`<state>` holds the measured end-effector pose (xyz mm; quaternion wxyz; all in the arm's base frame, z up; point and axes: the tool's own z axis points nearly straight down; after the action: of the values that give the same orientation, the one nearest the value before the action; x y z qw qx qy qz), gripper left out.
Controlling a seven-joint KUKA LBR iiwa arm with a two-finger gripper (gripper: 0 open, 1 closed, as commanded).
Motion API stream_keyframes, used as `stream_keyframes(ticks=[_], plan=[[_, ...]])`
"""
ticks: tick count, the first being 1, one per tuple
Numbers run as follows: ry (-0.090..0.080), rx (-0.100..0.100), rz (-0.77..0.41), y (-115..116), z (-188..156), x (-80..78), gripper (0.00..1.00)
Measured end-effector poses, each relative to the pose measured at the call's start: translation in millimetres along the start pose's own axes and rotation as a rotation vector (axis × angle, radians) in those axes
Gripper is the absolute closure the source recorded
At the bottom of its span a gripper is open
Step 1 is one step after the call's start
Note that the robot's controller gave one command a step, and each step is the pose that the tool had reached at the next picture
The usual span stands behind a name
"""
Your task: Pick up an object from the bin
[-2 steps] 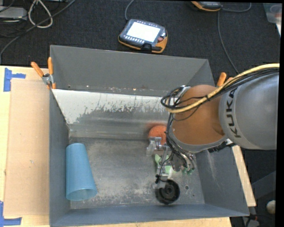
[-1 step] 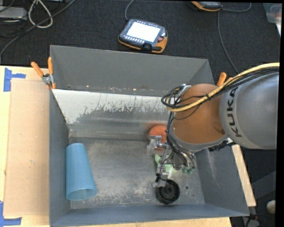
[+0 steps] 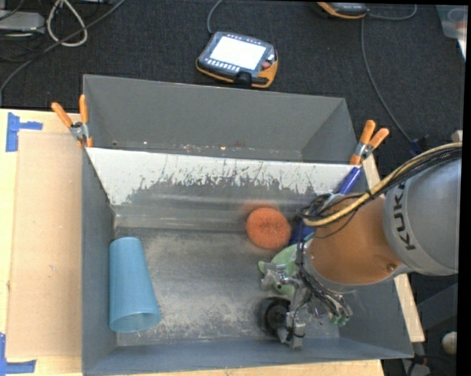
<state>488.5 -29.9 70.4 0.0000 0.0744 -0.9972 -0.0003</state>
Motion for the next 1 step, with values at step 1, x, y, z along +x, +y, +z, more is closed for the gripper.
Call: stream_keyframes(ticks=[1], plan=[[-0.01,-0.002,0.089,-24.6,-42.3,-73.8,0.0]])
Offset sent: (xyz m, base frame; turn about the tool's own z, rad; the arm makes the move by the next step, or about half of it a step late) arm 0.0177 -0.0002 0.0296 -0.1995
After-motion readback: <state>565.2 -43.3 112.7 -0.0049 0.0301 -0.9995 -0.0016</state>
